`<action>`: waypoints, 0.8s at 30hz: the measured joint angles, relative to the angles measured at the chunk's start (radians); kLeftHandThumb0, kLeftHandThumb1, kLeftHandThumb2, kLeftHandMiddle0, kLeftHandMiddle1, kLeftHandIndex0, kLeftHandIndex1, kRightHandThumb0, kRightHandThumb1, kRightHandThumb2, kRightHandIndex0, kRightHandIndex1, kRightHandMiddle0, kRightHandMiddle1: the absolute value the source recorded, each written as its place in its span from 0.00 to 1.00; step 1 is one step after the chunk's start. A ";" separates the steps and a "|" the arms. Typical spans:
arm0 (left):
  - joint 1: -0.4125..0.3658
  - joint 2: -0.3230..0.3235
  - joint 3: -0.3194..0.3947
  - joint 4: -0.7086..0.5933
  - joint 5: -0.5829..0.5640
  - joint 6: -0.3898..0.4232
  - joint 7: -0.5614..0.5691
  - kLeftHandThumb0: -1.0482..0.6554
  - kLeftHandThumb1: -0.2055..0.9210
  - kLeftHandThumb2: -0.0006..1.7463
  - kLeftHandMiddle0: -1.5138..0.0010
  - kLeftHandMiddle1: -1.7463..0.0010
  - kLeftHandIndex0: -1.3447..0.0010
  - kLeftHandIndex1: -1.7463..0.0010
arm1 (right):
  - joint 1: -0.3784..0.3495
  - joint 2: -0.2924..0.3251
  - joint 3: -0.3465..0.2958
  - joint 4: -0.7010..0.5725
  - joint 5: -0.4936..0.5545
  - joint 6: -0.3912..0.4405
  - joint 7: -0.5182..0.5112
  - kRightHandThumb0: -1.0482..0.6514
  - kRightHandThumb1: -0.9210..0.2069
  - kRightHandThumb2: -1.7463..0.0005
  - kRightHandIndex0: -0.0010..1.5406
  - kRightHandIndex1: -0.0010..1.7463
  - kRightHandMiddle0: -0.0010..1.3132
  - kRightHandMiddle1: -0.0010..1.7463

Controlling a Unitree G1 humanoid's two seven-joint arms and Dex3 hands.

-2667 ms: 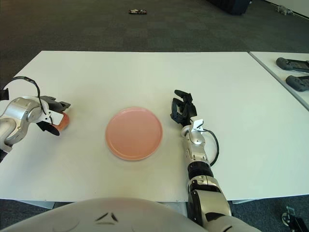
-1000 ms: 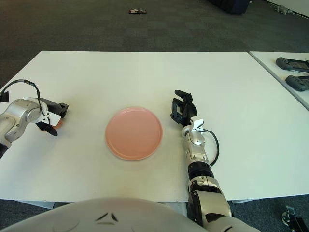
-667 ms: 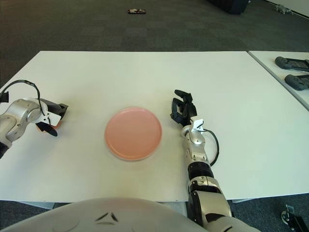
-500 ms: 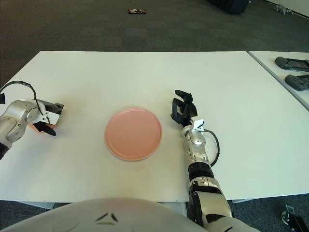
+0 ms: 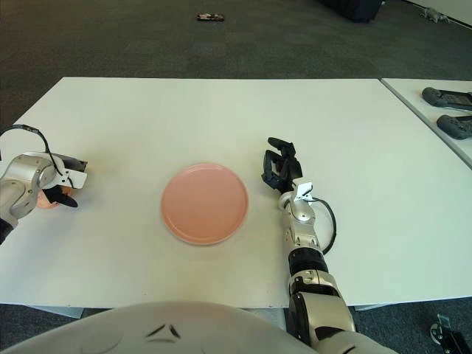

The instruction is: Put the apple into the plate.

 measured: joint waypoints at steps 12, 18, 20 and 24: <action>0.000 0.001 0.001 0.035 -0.003 -0.017 0.068 0.11 0.92 0.24 0.60 0.31 0.74 0.00 | -0.003 -0.004 0.000 0.004 0.000 0.008 0.006 0.33 0.16 0.50 0.14 0.47 0.00 0.60; 0.000 0.005 0.005 0.052 -0.018 -0.045 0.095 0.11 0.97 0.21 0.60 0.32 0.73 0.00 | -0.003 -0.005 -0.001 0.002 0.001 0.010 0.009 0.34 0.17 0.50 0.15 0.47 0.00 0.61; 0.000 0.006 0.007 0.058 -0.022 -0.052 0.108 0.12 0.97 0.20 0.60 0.32 0.71 0.00 | -0.003 -0.006 -0.001 0.002 0.000 0.010 0.009 0.34 0.17 0.50 0.15 0.47 0.00 0.61; -0.001 0.006 0.008 0.083 -0.027 -0.065 0.158 0.14 0.91 0.21 0.58 0.32 0.68 0.00 | -0.004 -0.007 0.000 0.003 0.000 0.010 0.009 0.33 0.17 0.50 0.15 0.47 0.00 0.61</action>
